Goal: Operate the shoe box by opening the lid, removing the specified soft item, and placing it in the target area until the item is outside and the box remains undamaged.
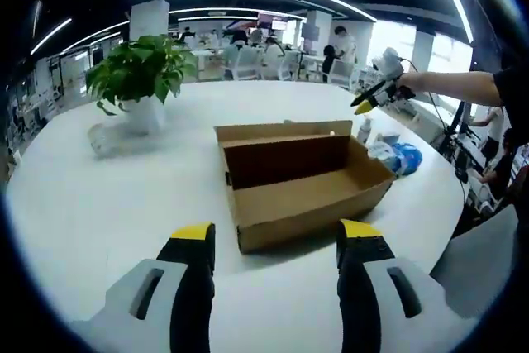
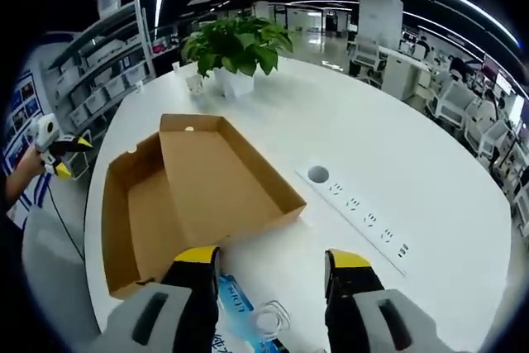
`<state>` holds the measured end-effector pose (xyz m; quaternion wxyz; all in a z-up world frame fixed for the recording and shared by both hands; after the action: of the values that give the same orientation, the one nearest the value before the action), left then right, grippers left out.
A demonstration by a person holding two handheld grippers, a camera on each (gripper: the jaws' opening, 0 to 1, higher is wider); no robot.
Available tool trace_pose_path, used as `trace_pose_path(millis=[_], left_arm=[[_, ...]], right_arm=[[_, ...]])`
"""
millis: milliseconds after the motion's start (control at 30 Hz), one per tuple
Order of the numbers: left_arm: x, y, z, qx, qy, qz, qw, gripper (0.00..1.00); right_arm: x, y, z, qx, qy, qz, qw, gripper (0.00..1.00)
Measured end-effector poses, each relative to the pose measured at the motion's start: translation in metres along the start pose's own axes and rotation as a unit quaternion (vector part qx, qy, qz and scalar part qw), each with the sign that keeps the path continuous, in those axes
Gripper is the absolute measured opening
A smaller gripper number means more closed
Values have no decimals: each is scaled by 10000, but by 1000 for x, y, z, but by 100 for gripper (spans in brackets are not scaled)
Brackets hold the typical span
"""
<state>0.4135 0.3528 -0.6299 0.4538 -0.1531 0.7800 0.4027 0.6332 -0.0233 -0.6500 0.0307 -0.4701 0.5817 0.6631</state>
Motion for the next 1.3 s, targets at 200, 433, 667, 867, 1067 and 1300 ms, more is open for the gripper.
trace_pose_path(millis=[200,433,667,867,1067,1300], left_arm=[[0,-8,11,-142,184,4,9997,50],[2,-21,19,-223,344,71,9991,40],[1,-34,28,-255,470,59,9986,31],[4,-44,34,-329,563,149,9978,28],[6,-50,42,-406,797,157,9959,20],[10,-58,47,-460,959,246,9940,14]], right_arm=[[-2,-8,2,90,-299,1,9995,46],[-3,-15,1,297,-533,26,9981,44],[-4,-17,7,328,-554,46,9979,41],[-8,-24,7,467,-712,78,9963,40],[-14,-33,5,537,-1057,148,9928,37],[-14,-41,8,554,-1155,284,9914,35]])
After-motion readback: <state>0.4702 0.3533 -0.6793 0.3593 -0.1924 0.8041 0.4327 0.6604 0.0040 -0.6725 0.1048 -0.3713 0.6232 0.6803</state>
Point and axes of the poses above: the point that each gripper's makers call its tool centre point, and the gripper's own axes: y roughly backward along the fingers, z roughly to its left, x roughly out of its underside, the point moved 3 cm from there along y, roughly backward along the fingers, and after that the axes turned 15 degrees about x, right-handed, at the moved point
